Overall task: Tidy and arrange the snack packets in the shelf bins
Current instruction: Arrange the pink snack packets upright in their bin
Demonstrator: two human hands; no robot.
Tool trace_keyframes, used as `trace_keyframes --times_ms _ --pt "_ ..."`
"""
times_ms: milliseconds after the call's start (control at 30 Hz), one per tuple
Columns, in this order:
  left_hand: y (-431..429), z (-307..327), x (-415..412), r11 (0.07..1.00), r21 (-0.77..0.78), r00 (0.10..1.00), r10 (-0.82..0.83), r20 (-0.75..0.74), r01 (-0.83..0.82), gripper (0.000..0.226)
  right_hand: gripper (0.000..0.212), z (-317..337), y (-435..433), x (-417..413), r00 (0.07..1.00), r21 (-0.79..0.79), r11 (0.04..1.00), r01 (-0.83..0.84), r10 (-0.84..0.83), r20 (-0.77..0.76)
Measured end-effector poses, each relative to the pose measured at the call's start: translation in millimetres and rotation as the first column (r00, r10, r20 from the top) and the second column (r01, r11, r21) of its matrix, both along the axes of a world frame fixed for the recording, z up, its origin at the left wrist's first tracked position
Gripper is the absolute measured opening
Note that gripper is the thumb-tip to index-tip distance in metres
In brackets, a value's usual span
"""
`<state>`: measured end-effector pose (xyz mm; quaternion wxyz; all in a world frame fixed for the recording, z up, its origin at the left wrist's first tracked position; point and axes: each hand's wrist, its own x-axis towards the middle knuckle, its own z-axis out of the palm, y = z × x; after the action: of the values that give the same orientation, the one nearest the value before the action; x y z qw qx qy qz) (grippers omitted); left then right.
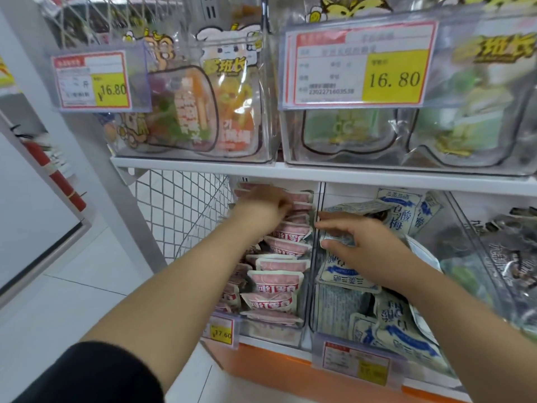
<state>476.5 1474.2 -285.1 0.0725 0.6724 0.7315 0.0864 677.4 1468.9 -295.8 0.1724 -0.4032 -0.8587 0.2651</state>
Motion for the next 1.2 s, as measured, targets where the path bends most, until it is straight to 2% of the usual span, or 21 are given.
trace_keyframes --times_ms 100,300,400,467,533,600,700,767,800,867,933,967,1100,1200 --pt "22.1 -4.6 6.0 0.99 -0.137 0.997 0.012 -0.073 -0.022 0.021 0.034 -1.5 1.4 0.7 1.0 0.007 1.0 -0.005 0.005 -0.001" --pt "28.8 -21.5 12.6 0.992 -0.099 0.986 0.062 -0.152 -0.078 0.02 0.033 -3.6 3.6 0.6 1.0 0.01 1.0 -0.013 0.013 -0.008" --pt "18.1 -29.8 19.7 0.999 0.017 0.998 0.04 -0.045 -0.04 0.022 0.034 -2.8 2.9 1.2 1.0 0.024 1.0 -0.014 0.014 -0.006" --pt "10.4 -35.9 17.2 0.995 0.097 0.998 -0.022 0.063 0.016 0.02 0.034 -2.7 2.9 1.1 1.0 0.024 1.0 -0.011 0.011 -0.018" --pt "4.8 -39.8 12.7 0.988 0.11 0.982 -0.121 0.142 0.106 0.02 0.034 -2.5 2.5 0.3 0.999 0.021 1.0 -0.012 0.012 -0.03" --pt "5.2 -40.9 8.7 0.984 0.048 0.97 -0.175 0.169 0.169 0.02 0.034 -1.8 2.1 -0.1 0.999 0.022 1.0 -0.012 0.013 -0.03" --pt "9.1 -39.4 11.5 0.972 -0.132 0.974 -0.176 0.145 0.196 0.016 0.034 -1.5 1.9 -1.5 1.0 0.025 1.0 -0.016 0.017 -0.026" --pt "8.0 -37.5 14.8 0.969 -0.164 0.969 -0.154 0.194 0.187 0.02 0.033 -0.3 0.7 -1.7 0.999 0.019 1.0 -0.01 0.011 -0.035" --pt "5.3 -35.5 14.9 0.973 -0.134 0.958 -0.15 0.243 0.187 0.024 0.033 0.3 0.1 -1.7 0.999 0.011 1.0 -0.005 0.005 -0.039" --pt "-3.5 -29.5 11.9 0.982 0.035 0.936 -0.188 0.299 0.186 0.031 0.032 1.8 -1.8 -1.8 1.0 -0.003 1.0 0.008 -0.009 -0.028" --pt "-19.1 -18.7 5.9 0.96 0.215 0.938 -0.232 0.256 0.179 0.033 0.032 3.3 -4.6 -2.9 0.999 -0.008 0.999 0.034 -0.034 -0.008" --pt "-30.8 -12.6 2.6 0.951 0.25 0.938 -0.245 0.245 0.184 0.031 0.032 3.7 -6.2 -3.6 0.999 -0.005 0.999 0.042 -0.042 0.0" --pt "-88.4 -1.9 -13.8 0.958 0.149 0.938 -0.272 0.215 0.243 0.013 0.036 5.2 -13.2 -5.4 0.999 0.039 0.999 0.019 -0.02 0.028" --pt "-108.5 -16.5 -20.8 0.976 0.115 0.981 -0.19 0.027 0.186 0.015 0.034 3.5 -17.1 -6.9 0.999 0.063 0.998 0.002 -0.005 0.045"
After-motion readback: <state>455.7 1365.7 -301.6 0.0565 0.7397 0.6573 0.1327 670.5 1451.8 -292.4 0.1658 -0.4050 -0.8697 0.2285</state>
